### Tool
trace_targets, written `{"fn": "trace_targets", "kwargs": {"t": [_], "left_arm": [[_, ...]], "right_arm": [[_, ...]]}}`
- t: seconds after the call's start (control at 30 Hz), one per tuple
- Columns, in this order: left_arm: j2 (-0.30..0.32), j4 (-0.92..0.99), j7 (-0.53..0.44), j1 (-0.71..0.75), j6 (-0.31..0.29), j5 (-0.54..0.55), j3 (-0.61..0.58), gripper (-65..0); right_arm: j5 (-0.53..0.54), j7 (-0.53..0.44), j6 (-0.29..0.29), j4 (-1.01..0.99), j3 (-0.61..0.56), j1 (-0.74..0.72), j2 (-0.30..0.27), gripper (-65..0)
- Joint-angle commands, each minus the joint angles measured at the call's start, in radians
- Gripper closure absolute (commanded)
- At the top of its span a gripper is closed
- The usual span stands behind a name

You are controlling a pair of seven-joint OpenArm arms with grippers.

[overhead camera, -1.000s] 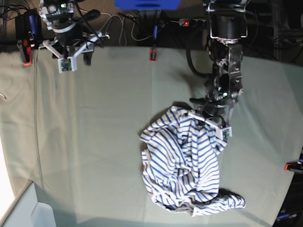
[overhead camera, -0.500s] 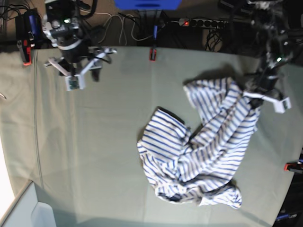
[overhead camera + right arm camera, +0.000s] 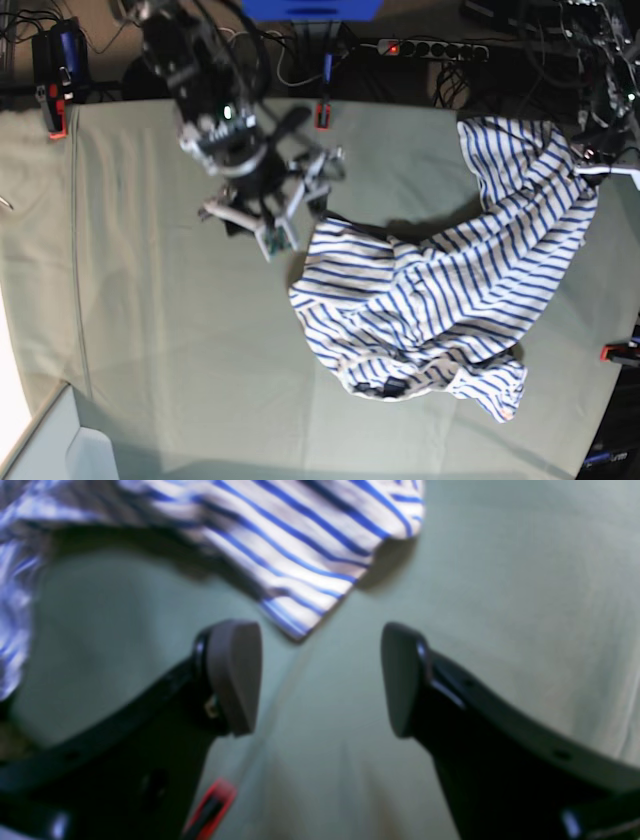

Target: Layout the t-shirt on the table in an organized manner, then fold the t-shirt properly

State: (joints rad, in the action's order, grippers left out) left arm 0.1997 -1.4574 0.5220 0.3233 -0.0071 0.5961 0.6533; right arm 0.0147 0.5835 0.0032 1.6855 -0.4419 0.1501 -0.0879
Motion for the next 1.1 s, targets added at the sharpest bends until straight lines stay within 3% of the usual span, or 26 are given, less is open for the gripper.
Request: {"fn": "trace_targets", "kwargs": {"t": [0.0, 0.2, 0.4, 0.8, 0.97, 1.07], "left_arm": [[0.013, -0.013, -0.016, 0.009, 0.000, 0.006, 0.007, 0.0], [0.010, -0.015, -0.016, 0.013, 0.000, 0.008, 0.007, -0.4], [0.010, -0.013, -0.016, 0.015, 0.000, 0.008, 0.003, -0.5], [0.008, -0.013, -0.016, 0.013, 0.000, 0.008, 0.003, -0.5], [0.008, -0.013, -0.016, 0.013, 0.000, 0.008, 0.004, -0.5], [0.008, -0.013, -0.016, 0.010, 0.000, 0.008, 0.001, -0.5]], "right_arm": [[-0.003, -0.020, 0.004, -0.011, 0.012, -0.040, 0.001, -38.5], [0.000, -0.027, 0.004, -0.241, 0.025, -0.228, 0.006, -42.6], [0.000, -0.050, 0.004, -0.470, 0.025, -0.360, 0.069, -46.1], [0.000, -0.207, 0.005, -0.598, 0.018, -0.376, 0.129, -46.2], [0.000, -0.336, 0.005, -0.715, 0.024, -0.378, 0.149, -45.6], [0.000, -0.391, 0.005, -0.750, 0.021, -0.378, 0.149, -36.3]]}}
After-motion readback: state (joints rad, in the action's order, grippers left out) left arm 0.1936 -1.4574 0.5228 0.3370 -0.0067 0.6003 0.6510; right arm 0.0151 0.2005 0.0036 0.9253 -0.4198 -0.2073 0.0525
